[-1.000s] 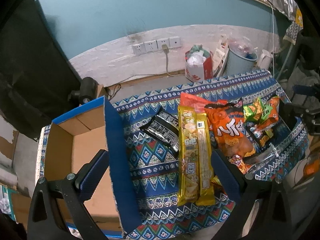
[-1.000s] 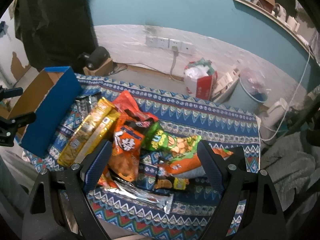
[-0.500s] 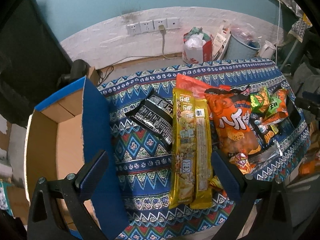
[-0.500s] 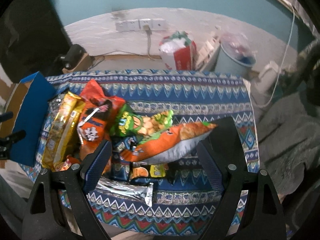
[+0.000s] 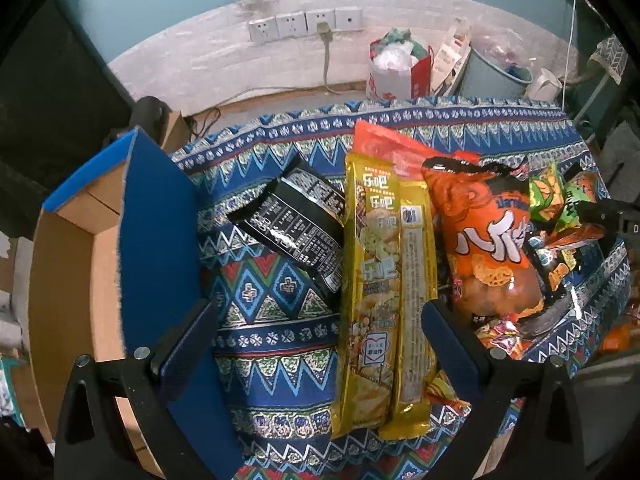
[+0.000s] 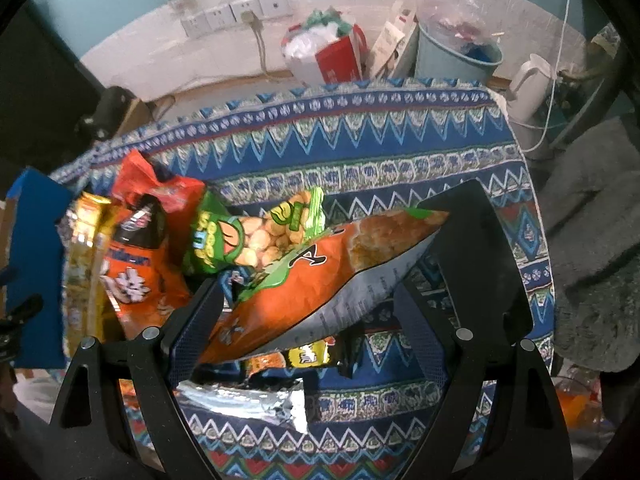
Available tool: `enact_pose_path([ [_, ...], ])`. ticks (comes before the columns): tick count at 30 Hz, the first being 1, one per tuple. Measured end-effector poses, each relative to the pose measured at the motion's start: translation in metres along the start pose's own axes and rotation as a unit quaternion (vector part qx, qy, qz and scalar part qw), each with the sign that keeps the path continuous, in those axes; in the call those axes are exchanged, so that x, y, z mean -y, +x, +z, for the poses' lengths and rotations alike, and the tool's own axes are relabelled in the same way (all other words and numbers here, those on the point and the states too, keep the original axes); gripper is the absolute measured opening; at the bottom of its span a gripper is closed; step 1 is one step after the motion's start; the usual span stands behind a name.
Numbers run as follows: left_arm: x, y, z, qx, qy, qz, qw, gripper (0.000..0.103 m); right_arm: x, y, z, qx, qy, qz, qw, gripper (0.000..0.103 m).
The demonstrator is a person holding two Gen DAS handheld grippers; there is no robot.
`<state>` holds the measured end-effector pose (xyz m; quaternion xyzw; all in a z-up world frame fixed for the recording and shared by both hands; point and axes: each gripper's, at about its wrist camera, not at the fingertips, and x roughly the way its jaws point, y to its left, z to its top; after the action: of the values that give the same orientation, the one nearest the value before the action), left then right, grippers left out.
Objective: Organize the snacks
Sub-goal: 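Grasp the long yellow biscuit pack with left tool while right tool grasps orange chip bag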
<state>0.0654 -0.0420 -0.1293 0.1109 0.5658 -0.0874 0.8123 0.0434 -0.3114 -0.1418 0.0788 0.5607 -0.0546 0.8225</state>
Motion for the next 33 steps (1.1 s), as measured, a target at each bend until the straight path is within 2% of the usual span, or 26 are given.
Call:
enact_pose_path([
  [7,0.000,0.029,0.002,-0.030,-0.004,0.000,0.9995,0.102,0.003,0.026,0.000,-0.028,0.010,-0.011,1.000,0.085],
  [16,0.007,0.058,-0.003,-0.061,0.003,-0.015,0.9980,0.102,0.007,0.036,-0.002,-0.056,-0.003,-0.021,0.998,0.085],
  [18,0.005,0.060,-0.004,-0.058,0.000,-0.021,0.9981,0.102,0.010,0.037,-0.006,-0.065,-0.008,-0.029,0.997,0.075],
  [21,-0.002,0.063,-0.004,-0.059,-0.011,-0.036,0.9975,0.094,0.015,0.038,-0.011,-0.068,-0.007,-0.025,0.997,0.071],
  [25,-0.017,0.069,-0.004,-0.072,-0.039,-0.065,0.9946,0.081,0.020,0.044,-0.008,-0.063,-0.010,-0.027,0.998,0.071],
  [27,-0.019,0.071,-0.005,-0.075,-0.036,-0.061,0.9947,0.080,0.027,0.049,-0.006,-0.066,-0.006,-0.028,0.997,0.076],
  [30,-0.020,0.071,-0.005,-0.073,-0.035,-0.057,0.9950,0.080,0.032,0.064,-0.004,-0.079,-0.001,-0.014,0.997,0.076],
  [33,-0.009,0.070,-0.005,-0.075,-0.021,-0.045,0.9960,0.080,0.031,0.070,-0.004,-0.078,-0.011,-0.028,0.996,0.069],
])
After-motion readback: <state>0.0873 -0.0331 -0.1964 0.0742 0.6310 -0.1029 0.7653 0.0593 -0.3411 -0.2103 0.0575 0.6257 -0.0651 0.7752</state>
